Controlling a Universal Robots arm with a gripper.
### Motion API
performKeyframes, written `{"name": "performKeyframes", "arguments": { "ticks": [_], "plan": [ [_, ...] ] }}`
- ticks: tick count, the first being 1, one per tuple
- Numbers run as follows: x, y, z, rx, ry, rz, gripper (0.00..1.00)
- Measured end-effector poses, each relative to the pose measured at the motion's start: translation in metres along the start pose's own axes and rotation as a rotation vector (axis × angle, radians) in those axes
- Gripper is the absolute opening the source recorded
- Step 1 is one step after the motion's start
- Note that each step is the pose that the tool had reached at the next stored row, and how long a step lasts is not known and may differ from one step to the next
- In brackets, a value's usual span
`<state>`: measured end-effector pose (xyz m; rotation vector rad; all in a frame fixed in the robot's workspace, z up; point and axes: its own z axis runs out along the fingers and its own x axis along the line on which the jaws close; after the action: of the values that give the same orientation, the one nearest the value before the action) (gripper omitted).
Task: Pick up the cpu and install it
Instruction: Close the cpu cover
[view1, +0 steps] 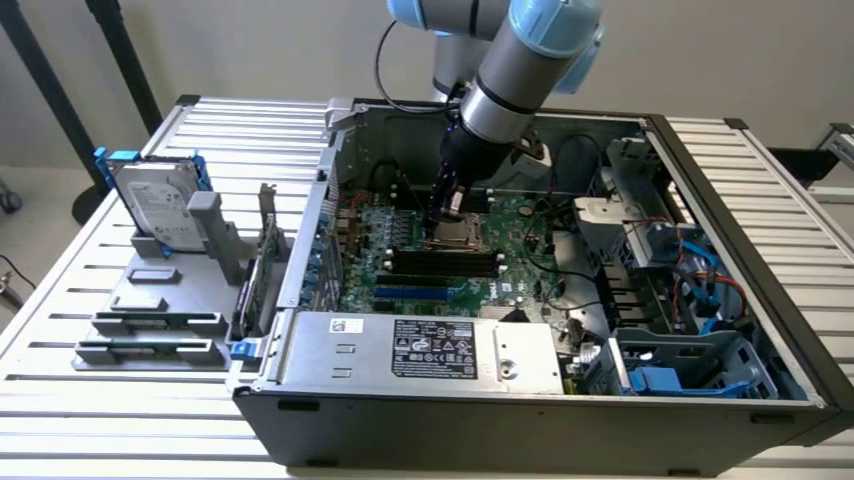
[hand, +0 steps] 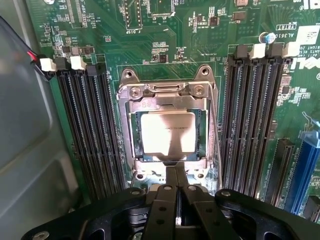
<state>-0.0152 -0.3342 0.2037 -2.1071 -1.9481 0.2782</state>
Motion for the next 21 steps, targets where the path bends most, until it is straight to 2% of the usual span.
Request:
{"name": "performKeyframes", "arguments": {
  "ticks": [15,21],
  "plan": [
    [0.0,0.0017,0.0062,-0.003,0.0026,0.007,0.11],
    [-0.001,-0.002,-0.0044,-0.0029,0.0037,0.01,0.11]
  ]
}}
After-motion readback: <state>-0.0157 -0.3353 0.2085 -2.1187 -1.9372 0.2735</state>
